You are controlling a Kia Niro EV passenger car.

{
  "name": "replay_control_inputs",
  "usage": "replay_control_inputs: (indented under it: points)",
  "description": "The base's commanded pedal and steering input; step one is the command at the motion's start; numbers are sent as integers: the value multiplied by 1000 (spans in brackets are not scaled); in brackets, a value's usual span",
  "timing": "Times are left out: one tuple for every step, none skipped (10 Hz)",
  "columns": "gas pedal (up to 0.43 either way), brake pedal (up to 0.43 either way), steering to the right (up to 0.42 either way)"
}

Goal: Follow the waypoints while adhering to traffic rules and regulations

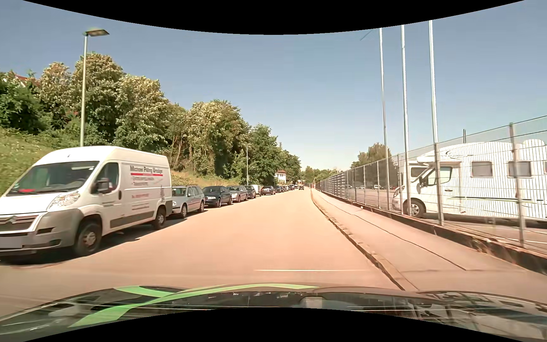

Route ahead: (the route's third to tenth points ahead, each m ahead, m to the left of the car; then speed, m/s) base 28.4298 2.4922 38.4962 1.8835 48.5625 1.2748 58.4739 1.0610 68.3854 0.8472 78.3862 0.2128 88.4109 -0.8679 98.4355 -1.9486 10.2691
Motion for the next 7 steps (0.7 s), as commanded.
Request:
replay_control_inputs:
  points:
    - [150, 0, 1]
    - [150, 0, 2]
    - [150, 0, 3]
    - [150, 0, 3]
    - [150, 0, 3]
    - [150, 0, 3]
    - [150, 0, 3]
